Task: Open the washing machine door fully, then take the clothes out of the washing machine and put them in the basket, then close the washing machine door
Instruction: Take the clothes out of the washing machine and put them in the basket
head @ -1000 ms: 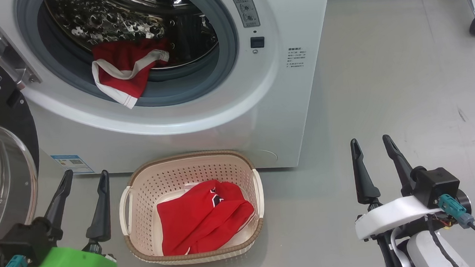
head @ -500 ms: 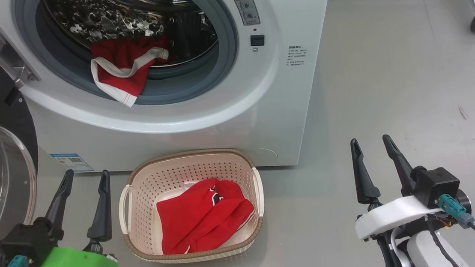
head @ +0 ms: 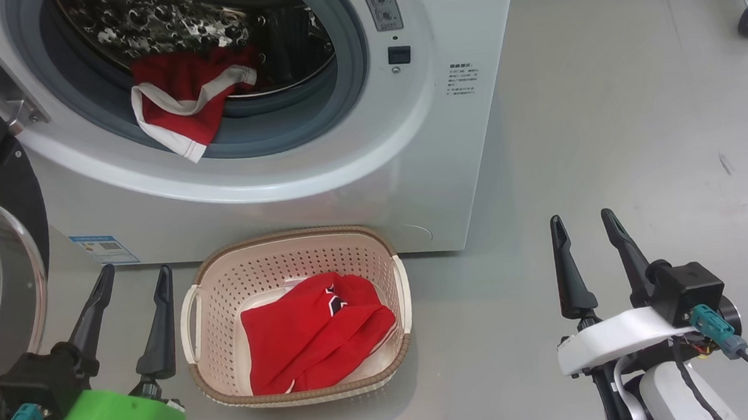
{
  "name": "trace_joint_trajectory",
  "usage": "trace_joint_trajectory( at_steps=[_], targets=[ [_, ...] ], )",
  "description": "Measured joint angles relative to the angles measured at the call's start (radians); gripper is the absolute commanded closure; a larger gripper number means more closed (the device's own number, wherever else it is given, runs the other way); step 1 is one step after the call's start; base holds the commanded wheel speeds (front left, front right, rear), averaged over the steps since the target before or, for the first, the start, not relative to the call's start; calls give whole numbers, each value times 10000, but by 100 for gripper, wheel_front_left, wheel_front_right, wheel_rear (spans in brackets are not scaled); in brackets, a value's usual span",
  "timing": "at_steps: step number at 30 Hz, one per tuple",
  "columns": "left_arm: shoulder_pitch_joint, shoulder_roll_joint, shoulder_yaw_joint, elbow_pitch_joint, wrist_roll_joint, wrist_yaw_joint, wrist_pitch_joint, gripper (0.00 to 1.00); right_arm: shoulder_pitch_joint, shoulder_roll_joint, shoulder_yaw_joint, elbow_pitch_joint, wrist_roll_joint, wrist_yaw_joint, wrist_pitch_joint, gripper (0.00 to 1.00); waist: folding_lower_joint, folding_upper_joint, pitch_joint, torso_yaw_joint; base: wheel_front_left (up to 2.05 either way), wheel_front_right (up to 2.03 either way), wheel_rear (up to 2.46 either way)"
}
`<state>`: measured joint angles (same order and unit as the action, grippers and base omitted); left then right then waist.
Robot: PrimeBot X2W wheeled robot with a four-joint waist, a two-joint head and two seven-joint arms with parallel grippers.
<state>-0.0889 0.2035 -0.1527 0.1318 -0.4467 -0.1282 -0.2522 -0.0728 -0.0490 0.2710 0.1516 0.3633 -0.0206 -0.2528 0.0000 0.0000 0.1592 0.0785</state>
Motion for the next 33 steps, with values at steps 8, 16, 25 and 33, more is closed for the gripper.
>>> trace_joint_trajectory(
  at_steps=[8, 16, 25, 33],
  targets=[
    [0, 44, -15, -171, -127, 0, 0, 0, -24, -2, 79, -196, 0, -111, 0, 0, 0, 0, 474, -108, 0, 0, 0],
    [-139, 619, -190, -280, -125, 0, 0, 0, -281, -4, 380, -500, 2, -299, 0, 0, 0, 0, 1207, -316, 0, 0, 0],
    [-1201, 1605, -284, -267, -180, 0, 376, 0, -727, -10, 742, -905, 146, -529, 0, 0, 0, 0, 2203, -736, 0, 0, 0],
    [-2384, 2460, -86, 144, -163, 0, 1313, 0, -1062, -13, 1047, -1162, 236, -704, 0, 0, 0, 0, 3165, -1196, 0, 0, 0]
  ],
)
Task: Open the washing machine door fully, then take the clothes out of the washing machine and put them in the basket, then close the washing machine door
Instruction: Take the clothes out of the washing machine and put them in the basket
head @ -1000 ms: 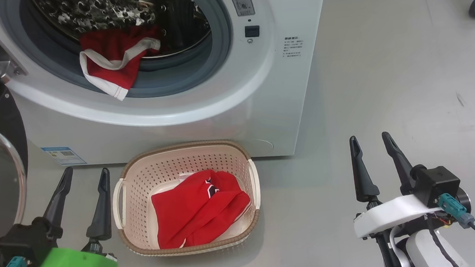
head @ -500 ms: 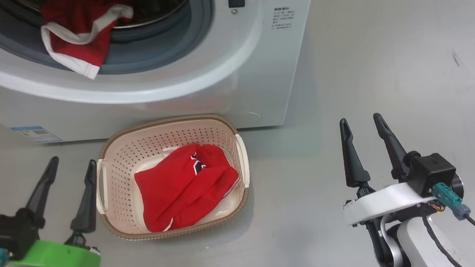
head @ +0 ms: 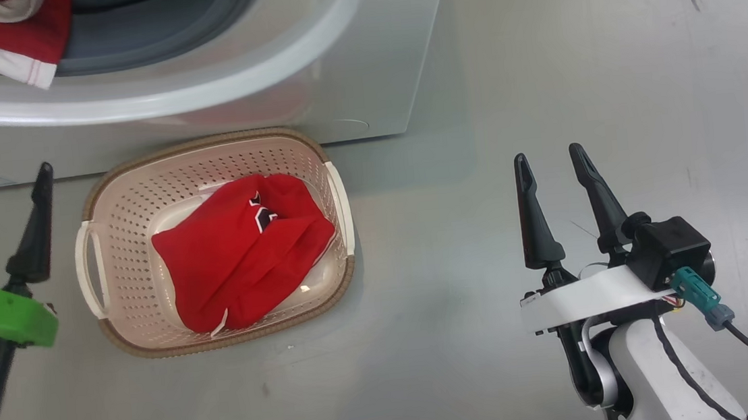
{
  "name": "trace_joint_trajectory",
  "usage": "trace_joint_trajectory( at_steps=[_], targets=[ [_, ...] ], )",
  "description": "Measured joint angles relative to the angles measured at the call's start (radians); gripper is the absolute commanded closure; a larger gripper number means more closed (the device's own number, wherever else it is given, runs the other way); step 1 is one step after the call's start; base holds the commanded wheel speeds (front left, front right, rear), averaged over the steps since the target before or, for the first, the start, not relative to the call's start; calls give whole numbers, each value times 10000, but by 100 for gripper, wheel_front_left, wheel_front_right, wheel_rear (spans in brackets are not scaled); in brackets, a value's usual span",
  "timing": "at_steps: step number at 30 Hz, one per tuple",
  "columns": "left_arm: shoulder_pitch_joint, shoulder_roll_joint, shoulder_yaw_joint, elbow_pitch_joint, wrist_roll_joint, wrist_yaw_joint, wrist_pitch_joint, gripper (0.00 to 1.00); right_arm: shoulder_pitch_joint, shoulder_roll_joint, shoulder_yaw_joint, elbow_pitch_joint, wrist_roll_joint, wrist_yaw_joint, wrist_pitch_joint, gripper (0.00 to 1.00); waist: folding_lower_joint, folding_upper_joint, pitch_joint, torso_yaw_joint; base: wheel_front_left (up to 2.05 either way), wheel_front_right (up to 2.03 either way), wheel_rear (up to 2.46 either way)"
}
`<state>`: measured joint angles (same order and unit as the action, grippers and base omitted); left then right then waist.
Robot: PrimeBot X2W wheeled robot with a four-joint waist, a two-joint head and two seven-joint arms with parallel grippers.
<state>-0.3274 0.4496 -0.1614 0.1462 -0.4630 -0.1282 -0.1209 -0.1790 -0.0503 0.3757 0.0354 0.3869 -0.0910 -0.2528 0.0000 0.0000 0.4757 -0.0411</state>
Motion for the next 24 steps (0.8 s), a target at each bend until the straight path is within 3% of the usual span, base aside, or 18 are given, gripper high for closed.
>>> trace_joint_trajectory(
  at_steps=[10, 17, 24],
  targets=[
    [-1932, 1081, -75, 546, 265, 0, 1068, 0, -494, -10, 401, -345, 105, -146, 0, 0, 0, 0, 1137, -635, 0, 0, 0],
    [-3437, 1210, -88, 1037, 357, 0, 1638, 0, -783, -10, 552, -464, 249, -251, 0, 0, 0, 0, 1807, -1049, 0, 0, 0],
    [-4666, 1732, -341, 1609, 1177, -2, 2249, 0, -1108, -12, 805, -568, 412, -263, -2, 0, 1, 0, 2328, -1367, 0, 0, 0]
  ],
)
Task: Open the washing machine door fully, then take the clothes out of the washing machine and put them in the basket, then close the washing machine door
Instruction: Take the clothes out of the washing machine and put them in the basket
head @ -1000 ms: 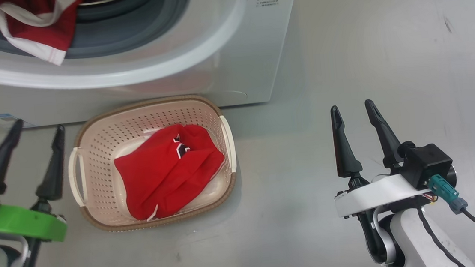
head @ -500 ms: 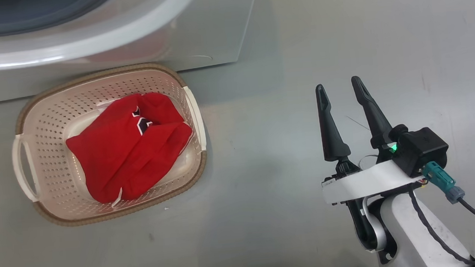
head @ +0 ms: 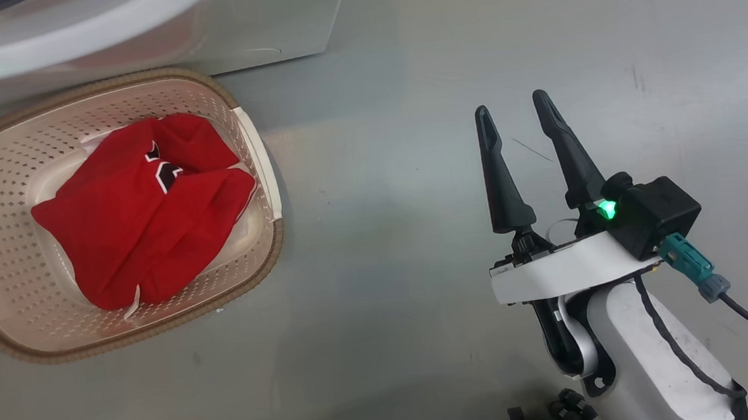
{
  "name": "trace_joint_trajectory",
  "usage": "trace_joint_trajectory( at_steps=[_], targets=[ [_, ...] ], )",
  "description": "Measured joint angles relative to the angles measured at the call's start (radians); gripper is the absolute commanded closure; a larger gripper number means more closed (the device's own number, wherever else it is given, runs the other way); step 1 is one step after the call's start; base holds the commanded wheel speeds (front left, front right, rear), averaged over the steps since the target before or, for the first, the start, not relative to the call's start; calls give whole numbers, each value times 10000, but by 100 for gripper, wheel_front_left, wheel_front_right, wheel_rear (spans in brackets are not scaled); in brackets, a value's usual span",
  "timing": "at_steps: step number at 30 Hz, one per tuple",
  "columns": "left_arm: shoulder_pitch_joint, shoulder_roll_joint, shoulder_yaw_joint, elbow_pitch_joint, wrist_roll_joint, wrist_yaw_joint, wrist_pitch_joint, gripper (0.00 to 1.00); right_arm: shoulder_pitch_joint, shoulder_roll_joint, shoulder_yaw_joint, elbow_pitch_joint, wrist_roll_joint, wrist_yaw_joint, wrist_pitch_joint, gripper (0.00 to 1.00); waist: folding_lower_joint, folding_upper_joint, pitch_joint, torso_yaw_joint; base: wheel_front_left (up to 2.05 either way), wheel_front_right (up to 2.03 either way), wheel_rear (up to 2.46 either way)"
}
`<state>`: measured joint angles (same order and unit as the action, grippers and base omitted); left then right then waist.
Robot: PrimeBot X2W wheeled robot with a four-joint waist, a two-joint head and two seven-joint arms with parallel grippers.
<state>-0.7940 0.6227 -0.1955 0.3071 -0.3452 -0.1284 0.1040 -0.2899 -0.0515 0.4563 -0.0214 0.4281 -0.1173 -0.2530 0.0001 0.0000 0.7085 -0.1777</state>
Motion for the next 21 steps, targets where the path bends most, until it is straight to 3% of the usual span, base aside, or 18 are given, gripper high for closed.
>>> trace_joint_trajectory(
  at_steps=[21],
  targets=[
    [-2284, 263, -803, 1801, 1279, 0, 895, 0, -317, 2, 205, -128, 94, -88, 0, 0, 0, 0, 795, -542, 0, 0, 0]
  ],
)
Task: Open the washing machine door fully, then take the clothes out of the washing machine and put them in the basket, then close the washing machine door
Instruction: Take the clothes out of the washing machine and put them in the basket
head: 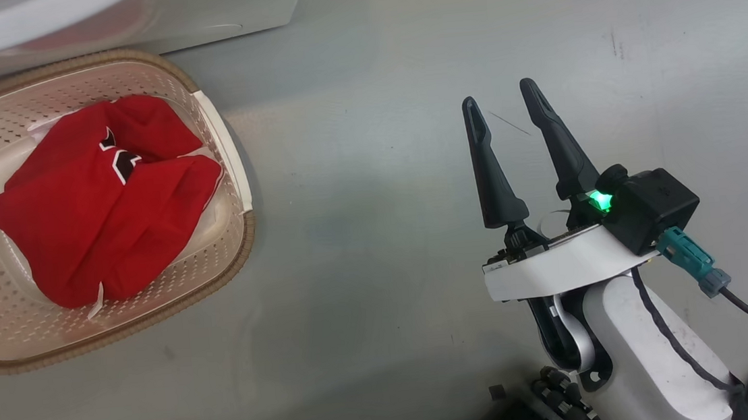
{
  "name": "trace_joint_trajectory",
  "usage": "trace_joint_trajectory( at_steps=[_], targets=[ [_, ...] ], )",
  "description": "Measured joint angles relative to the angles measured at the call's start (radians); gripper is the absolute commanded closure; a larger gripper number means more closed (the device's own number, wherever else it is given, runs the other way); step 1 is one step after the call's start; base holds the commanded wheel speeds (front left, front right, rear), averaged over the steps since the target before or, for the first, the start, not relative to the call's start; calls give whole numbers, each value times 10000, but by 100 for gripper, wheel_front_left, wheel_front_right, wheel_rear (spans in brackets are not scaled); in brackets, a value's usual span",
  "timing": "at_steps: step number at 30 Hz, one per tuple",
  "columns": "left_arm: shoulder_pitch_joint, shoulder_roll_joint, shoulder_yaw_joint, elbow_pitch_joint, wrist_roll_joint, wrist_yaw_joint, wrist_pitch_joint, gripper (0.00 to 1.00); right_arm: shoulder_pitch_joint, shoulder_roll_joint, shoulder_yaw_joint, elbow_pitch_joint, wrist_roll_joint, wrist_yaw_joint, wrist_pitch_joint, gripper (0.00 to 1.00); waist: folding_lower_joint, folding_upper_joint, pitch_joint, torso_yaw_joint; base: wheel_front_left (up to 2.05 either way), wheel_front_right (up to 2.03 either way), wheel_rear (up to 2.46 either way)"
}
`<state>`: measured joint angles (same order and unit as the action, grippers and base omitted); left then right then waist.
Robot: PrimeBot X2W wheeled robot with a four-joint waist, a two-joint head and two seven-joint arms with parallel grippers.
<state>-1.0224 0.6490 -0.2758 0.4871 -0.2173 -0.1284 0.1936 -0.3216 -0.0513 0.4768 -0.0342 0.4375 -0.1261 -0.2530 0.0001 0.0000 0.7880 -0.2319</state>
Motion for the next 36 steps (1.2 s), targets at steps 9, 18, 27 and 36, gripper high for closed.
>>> trace_joint_trajectory(
  at_steps=[9, 18, 27, 36],
  targets=[
    [-500, -117, -144, 759, 165, 4, 4, 0, -1, 0, -98, 0, 8, 0, 0, 0, 0, 0, 83, -32, 0, 0, 0],
    [-836, -249, -167, 1304, 186, 10, -75, 100, -1, 0, -268, -2, 79, 0, 0, 0, 0, 0, 139, -36, 0, 0, 0],
    [-952, -683, -259, 1856, 238, 12, -698, 100, -2, 4, -479, 61, 75, 0, 0, 0, 0, 0, 26, 96, 0, 0, 0],
    [-1120, -1022, -483, 2297, 253, 12, -1244, 100, -7, 4, -504, 240, -2, 0, 0, 0, 0, 0, -316, 309, 0, 0, 0]
  ],
)
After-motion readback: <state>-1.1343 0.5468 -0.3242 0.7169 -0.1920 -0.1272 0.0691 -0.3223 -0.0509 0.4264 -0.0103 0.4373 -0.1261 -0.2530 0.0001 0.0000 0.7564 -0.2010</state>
